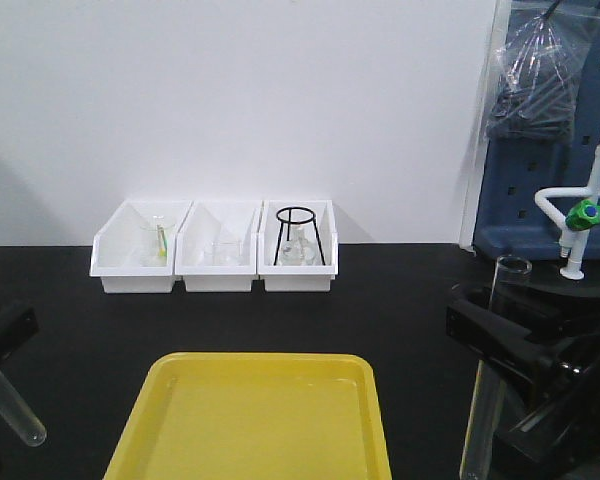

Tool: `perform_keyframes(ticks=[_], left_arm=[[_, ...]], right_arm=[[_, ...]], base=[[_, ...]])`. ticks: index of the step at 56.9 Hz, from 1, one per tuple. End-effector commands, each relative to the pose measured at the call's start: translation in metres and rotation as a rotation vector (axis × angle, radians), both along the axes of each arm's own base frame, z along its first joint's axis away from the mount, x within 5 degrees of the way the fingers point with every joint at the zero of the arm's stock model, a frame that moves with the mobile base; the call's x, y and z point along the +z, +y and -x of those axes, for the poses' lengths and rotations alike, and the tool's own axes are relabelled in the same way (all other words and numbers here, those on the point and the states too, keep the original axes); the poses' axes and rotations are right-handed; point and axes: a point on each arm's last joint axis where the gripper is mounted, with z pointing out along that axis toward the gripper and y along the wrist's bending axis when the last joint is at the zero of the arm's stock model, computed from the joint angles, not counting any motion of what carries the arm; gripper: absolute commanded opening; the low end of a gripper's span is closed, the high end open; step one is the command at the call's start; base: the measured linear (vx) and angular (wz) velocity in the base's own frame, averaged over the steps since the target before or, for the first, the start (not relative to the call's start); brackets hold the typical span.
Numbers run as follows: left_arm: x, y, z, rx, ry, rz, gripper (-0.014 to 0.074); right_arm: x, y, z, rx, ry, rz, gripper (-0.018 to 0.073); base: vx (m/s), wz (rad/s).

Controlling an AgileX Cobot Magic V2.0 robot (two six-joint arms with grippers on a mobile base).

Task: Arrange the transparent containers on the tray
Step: 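Drive the base to the counter with the yellow tray, then lower both held tubes down into the yellow tray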

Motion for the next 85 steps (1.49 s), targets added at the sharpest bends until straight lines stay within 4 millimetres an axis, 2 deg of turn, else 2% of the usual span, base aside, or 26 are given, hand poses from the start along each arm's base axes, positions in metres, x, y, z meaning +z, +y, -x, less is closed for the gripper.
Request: perform_keyframes(ticks=[1,40,85], left_arm=[[0.0196,0.0013,0.0024,0.0,-0.106,0.058,0.0103],[0.0196,0.0013,0.0024,0.0,-0.106,0.058,0.0103],[0.0196,0.0013,0.0024,0.0,-0.106,0.058,0.0103]], right_arm=[[0.019,-0.0037,0.0016,-0.018,-0.11,-0.051,0.0201],[0.019,-0.0037,0.0016,-0.018,-0.11,-0.051,0.0201],[0.019,-0.0037,0.0016,-0.018,-0.11,-0.052,0.0201]], base=[[0.26,-0.03],[0.19,0.01],[0.06,0.02]])
